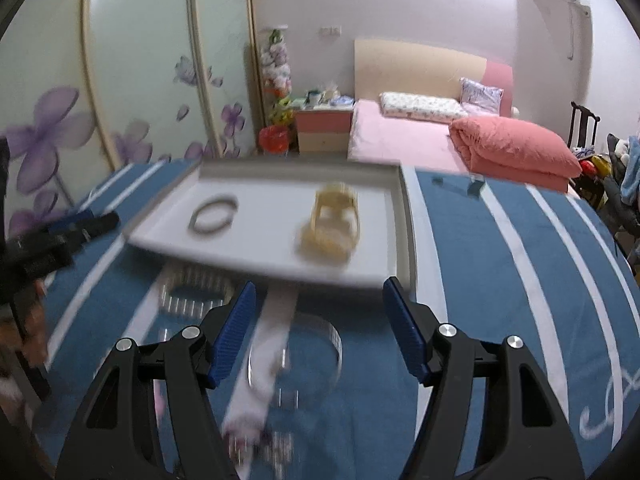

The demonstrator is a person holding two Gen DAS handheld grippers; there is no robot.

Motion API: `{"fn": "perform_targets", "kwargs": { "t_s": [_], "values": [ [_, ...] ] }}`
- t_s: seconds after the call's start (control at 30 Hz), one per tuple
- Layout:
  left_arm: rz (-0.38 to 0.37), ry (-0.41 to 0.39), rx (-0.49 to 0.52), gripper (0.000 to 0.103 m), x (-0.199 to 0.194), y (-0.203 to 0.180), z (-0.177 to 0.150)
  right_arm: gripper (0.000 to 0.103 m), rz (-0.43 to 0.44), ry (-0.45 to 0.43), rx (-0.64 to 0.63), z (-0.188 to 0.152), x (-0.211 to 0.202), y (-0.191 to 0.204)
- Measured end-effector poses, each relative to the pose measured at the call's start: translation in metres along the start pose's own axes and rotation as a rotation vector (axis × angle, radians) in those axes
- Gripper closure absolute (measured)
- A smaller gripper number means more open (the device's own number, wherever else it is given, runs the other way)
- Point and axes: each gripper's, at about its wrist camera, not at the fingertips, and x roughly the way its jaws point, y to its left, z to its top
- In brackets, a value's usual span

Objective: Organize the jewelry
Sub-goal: 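Move the right tool to the silver charm piece and grasp it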

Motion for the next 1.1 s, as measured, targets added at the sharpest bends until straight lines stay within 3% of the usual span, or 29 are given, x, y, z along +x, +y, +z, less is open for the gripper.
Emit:
{"fn": "perform_targets", "kwargs": {
  "t_s": [0.07, 0.37, 0.57, 0.93, 1.03, 1.1],
  "values": [
    [-0.006, 0.001, -0.003, 0.020, -0.015, 0.000, -0.014, 0.050, 0.015, 0.040, 0.013, -0.017, -0.005, -0.001],
    [-0.039, 0.020, 0.003, 0.019, -0.053, -0.003, -0.055, 0.063, 0.037, 0.136, 0.046, -0.060, -0.010, 0.004],
    [-0.045, 0.048, 0.054, 0.019, -0.053, -0.019, -0.071, 0.071, -0.012, 0.152, -0.005, -0.064, -0.003, 0.015],
    [-0.069, 0.111, 0.096, 0.019, -0.044, -0.029, -0.086, 0.078, -0.018, 0.159, -0.025, -0.061, 0.003, 0.019],
    [-0.083, 0.125, 0.108, 0.019, -0.041, -0.033, -0.088, 0.089, -0.019, 0.163, -0.029, -0.059, 0.005, 0.021],
    [-0.090, 0.132, 0.113, 0.019, -0.039, -0.036, -0.088, 0.089, -0.021, 0.165, -0.030, -0.059, 0.005, 0.021]
  ]
}}
